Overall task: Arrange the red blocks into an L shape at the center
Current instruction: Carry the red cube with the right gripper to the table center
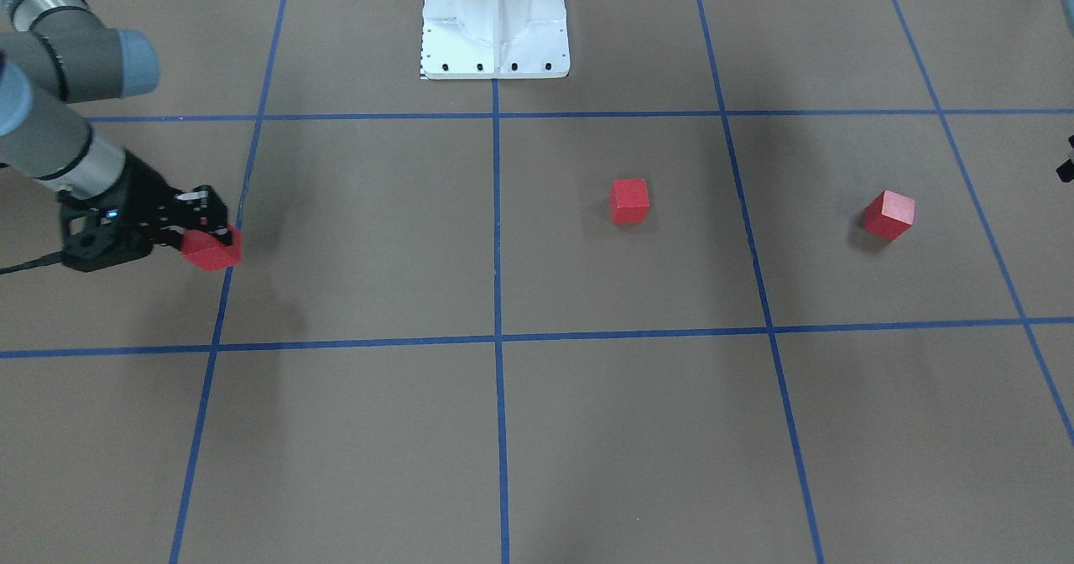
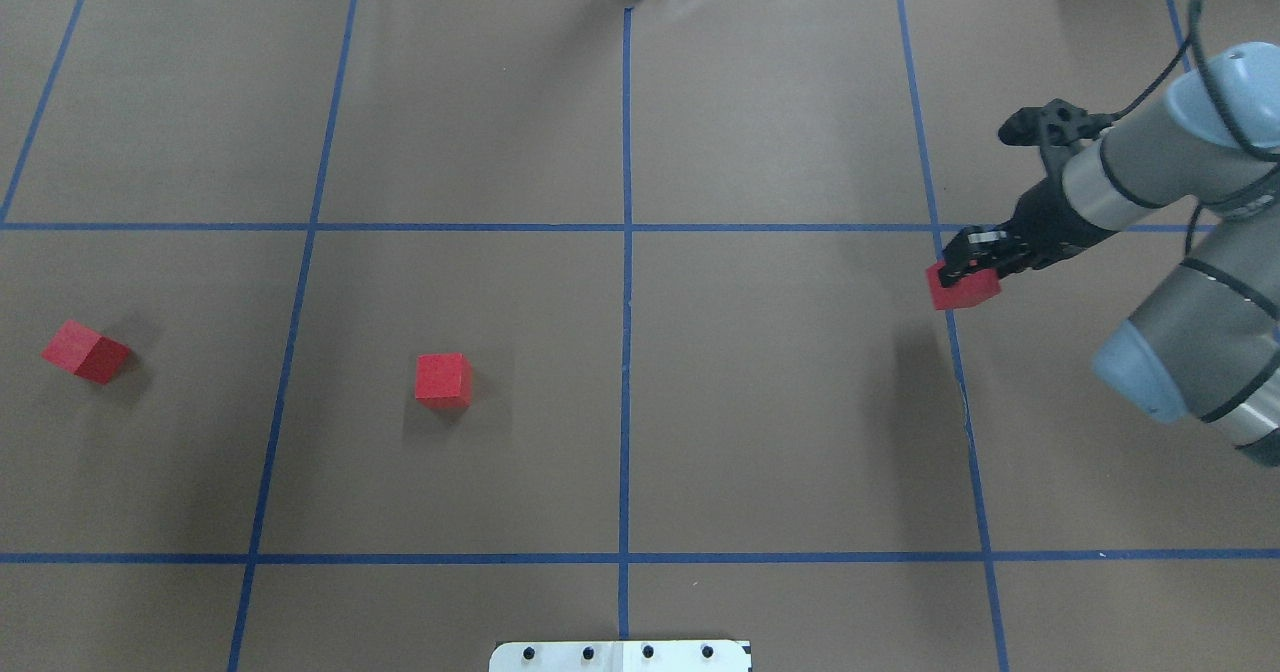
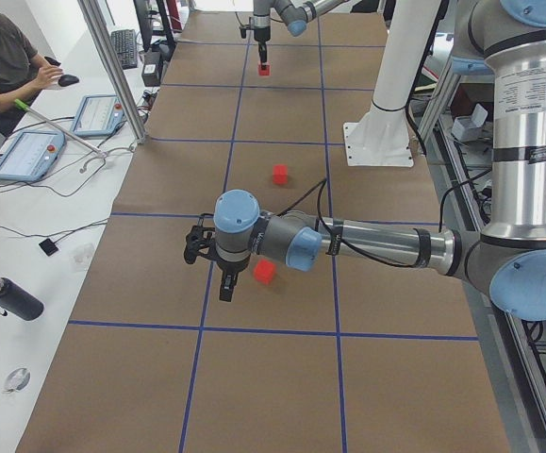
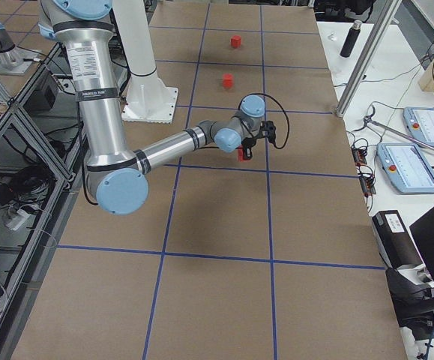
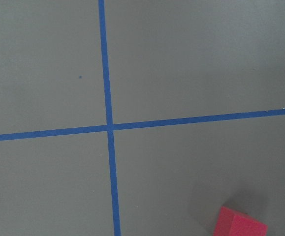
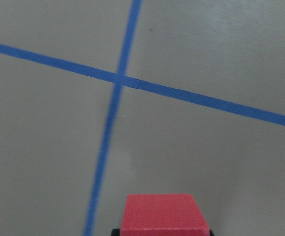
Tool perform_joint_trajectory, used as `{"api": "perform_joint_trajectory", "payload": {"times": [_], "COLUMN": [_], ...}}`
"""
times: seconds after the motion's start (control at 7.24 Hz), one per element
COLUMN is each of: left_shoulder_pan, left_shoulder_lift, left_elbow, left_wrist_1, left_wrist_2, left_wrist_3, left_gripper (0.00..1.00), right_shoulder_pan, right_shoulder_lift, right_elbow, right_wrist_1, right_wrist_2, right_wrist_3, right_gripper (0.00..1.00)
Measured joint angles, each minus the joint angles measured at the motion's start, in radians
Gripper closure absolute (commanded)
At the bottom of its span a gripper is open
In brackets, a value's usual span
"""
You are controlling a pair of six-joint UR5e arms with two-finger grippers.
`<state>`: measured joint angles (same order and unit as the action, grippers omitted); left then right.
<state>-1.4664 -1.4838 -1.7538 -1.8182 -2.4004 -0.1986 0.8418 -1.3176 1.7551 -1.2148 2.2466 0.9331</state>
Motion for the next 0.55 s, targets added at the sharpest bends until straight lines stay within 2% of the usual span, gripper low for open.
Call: {"api": "perform_joint_trajectory", "payload": {"times": [0.41, 0.55], "left_shoulder_pan": [0.010, 0.010], "left_shoulder_lift": [0.024, 0.027], "left_elbow": [0.005, 0.004], "left_wrist_1": [-0.034, -0.037], "left_wrist_2": [-0.030, -0.033], "left_wrist_3": [0.001, 0.001], "left_gripper": [0.00, 0.00], "right_shoulder_pan": [-0.215, -0.259], "right_shoulder_lift": [0.357, 0.432], "right_elbow": [-0.085, -0.126], "right_wrist_1": [-0.223, -0.256], "right_wrist_2": [-0.166, -0.212], "right_wrist_3": [0.292, 0.376], "right_gripper": [1.00, 1.00]}}
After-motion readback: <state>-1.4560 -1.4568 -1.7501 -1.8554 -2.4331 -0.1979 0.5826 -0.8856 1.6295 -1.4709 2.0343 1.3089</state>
